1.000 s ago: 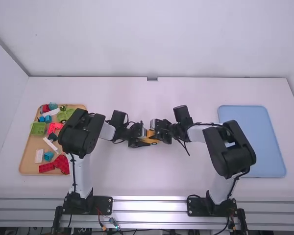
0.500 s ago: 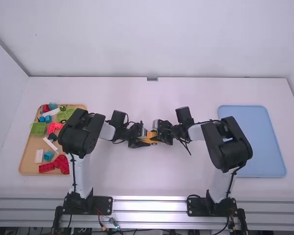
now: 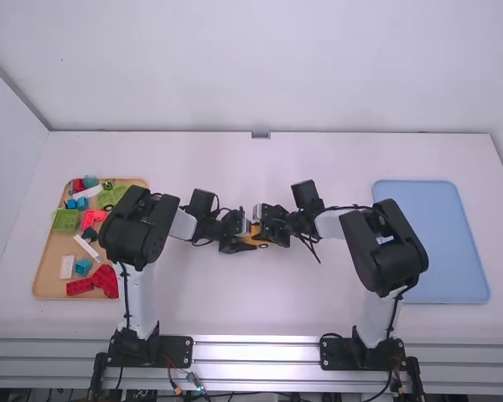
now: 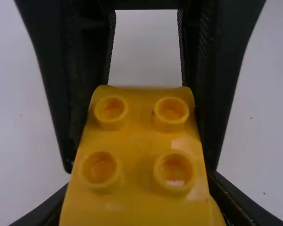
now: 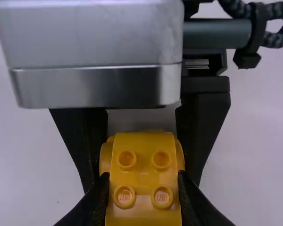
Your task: Assemble lego blocks to make yellow taxi
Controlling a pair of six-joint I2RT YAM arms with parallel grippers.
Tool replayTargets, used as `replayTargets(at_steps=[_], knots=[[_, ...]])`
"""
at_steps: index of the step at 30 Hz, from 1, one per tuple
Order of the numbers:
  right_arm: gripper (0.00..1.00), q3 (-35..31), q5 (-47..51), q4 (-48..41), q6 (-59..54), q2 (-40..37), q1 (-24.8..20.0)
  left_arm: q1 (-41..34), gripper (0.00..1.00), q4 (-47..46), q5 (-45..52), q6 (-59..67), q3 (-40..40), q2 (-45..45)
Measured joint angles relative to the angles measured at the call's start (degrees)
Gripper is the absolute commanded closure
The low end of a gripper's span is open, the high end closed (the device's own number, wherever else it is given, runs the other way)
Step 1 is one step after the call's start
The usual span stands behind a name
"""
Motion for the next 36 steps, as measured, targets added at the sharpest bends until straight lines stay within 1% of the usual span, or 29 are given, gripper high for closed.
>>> replayTargets(at_steps=[3, 12, 14, 23, 26, 28, 31, 36], knots=[[1.0, 0.4, 0.0, -1.3, -0.5, 0.0, -0.2, 0.0, 0.71, 0.0, 0.0, 0.0, 0.0, 0.0], [1.0, 2.9, -1.9, -9.8, -5.0, 0.3, -1.8, -0.9, 0.73, -0.2, -0.4, 0.0, 0.0, 0.0], [1.0, 2.8, -2.1, -10.1, -6.1, 0.3, -2.1, -0.9, 0.73, -0.2, -0.3, 0.0, 0.0, 0.0], [1.0, 1.8, -2.4, -7.6, -7.7, 0.3, -2.1, -0.9, 0.75, 0.0, -0.4, 0.0, 0.0, 0.0], [1.0, 0.0, -2.9, -3.3, -7.2, 0.3, -2.2, -0.9, 0.76, 0.1, -0.4, 0.0, 0.0, 0.0], [1.0, -1.8, -3.1, 1.0, -5.1, 0.3, -2.1, -0.7, 0.76, 0.2, -0.4, 0.0, 0.0, 0.0], [1.0, -2.9, -3.0, 3.1, -3.1, 0.1, -1.9, -0.6, 0.76, 0.2, -0.4, -0.1, 0.0, 0.0], [1.0, -3.3, -1.7, 3.2, -1.4, -0.5, -1.3, -0.6, 0.76, 0.2, -0.4, -0.1, 0.0, 0.0]])
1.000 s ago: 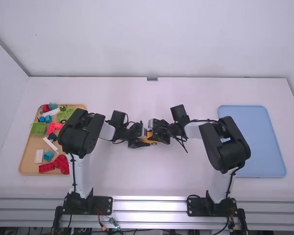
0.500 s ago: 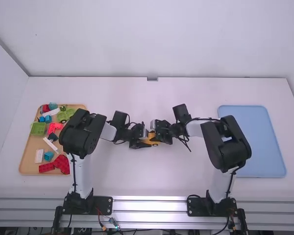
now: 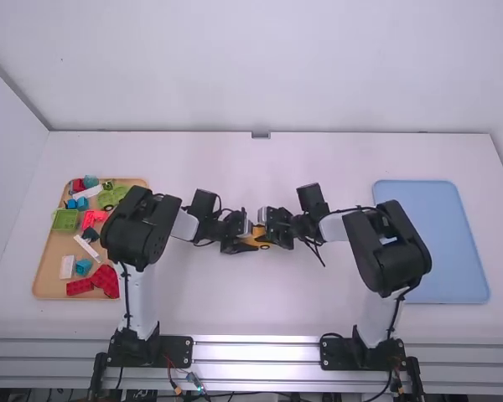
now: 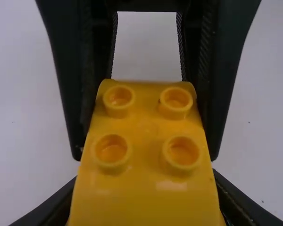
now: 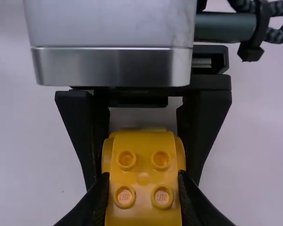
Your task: Assemble lego blocks to make yellow taxi
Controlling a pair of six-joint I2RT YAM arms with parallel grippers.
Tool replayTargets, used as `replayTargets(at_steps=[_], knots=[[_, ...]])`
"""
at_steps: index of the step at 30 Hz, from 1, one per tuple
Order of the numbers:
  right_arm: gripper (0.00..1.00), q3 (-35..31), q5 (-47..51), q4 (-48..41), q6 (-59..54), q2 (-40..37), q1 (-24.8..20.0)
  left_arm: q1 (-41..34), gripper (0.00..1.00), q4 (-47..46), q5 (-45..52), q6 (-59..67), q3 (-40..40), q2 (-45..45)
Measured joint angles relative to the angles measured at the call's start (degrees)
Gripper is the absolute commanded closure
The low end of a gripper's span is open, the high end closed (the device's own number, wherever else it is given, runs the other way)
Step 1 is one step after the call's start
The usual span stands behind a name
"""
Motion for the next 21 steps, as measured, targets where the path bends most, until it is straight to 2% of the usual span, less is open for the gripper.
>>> replayTargets(at_steps=[9, 17, 21], knots=[[1.0, 0.0, 1.3, -0.9, 1.8, -0.5, 0.0, 0.1, 0.76, 0.0, -0.1, 0.0, 0.0, 0.0], [1.0, -2.0, -2.8, 0.7, -1.2, -0.2, -4.3, 0.0, 0.76, 0.0, -0.2, -0.1, 0.0, 0.0], [1.0, -2.0, -4.2, 2.1, -0.5, 0.9, -4.5, 0.1, 0.76, 0.0, -0.2, -0.1, 0.0, 0.0]])
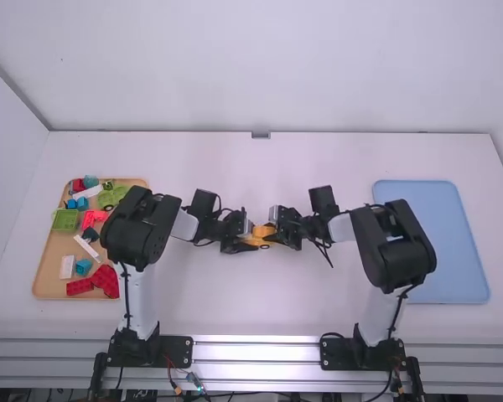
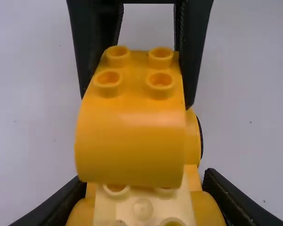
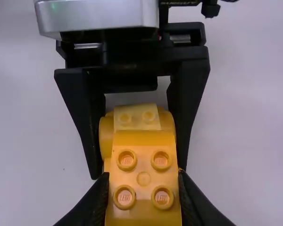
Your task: Assemble lego blocks to make yellow taxi
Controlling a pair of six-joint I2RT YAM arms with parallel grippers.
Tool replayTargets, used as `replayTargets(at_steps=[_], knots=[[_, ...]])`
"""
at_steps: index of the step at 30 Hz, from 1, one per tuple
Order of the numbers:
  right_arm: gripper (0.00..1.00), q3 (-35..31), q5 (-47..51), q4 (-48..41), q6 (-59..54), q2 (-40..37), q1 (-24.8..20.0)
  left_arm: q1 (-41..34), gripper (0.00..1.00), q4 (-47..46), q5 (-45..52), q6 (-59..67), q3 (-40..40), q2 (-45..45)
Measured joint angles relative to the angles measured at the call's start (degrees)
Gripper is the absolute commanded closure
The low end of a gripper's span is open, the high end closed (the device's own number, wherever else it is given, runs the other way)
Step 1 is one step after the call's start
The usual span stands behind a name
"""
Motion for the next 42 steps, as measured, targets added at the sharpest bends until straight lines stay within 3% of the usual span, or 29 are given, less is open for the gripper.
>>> replayTargets(at_steps=[9, 23, 36, 42], knots=[[1.0, 2.4, 1.5, -1.3, -0.3, 0.5, 2.2, 1.0, 0.76, -0.3, 0.4, 0.2, 0.0, 0.0], [1.0, 8.7, 2.3, -14.9, -5.1, 0.8, 3.5, 0.7, 0.77, -0.8, 0.5, 0.8, 0.0, 0.0], [1.0, 4.1, 5.3, -2.3, -1.2, -0.1, 6.3, 1.0, 0.77, -0.7, 0.3, 0.7, 0.0, 0.0], [1.0, 3.8, 6.8, -1.6, 1.6, -0.5, 6.5, 1.2, 0.77, -0.6, 0.2, 0.6, 0.0, 0.0]])
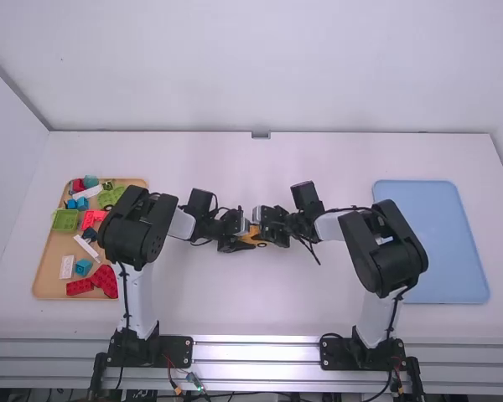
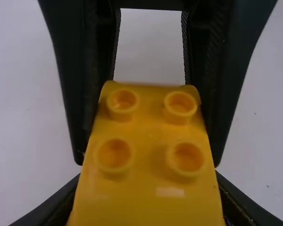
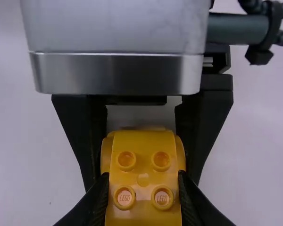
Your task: Assemble lego blocks to make yellow taxi
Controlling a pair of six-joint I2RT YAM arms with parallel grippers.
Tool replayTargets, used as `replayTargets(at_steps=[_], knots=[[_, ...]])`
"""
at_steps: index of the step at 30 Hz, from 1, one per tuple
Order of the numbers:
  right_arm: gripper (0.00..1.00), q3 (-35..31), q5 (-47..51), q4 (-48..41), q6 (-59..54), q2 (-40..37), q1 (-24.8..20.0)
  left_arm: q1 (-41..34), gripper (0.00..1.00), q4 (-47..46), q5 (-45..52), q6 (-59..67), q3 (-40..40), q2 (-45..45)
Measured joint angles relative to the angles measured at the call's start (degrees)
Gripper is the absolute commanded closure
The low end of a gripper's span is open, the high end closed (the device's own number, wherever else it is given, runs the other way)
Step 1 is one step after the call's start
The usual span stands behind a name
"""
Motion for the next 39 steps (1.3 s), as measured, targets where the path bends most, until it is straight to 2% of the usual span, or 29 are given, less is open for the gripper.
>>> replayTargets(at_steps=[16, 29, 39], knots=[[1.0, 0.3, -1.9, -3.1, -2.6, 0.0, -1.8, -0.4, 0.78, -0.3, -0.1, 0.1, 0.2, 0.0], [1.0, -0.4, -2.1, -0.9, -1.0, 0.0, -1.9, -0.7, 0.8, -1.2, -0.2, 0.5, 0.5, 0.0], [1.0, 0.0, -3.1, -4.3, -1.0, 0.0, -2.8, -0.8, 0.81, -2.5, 0.2, 1.8, 0.7, 0.0]])
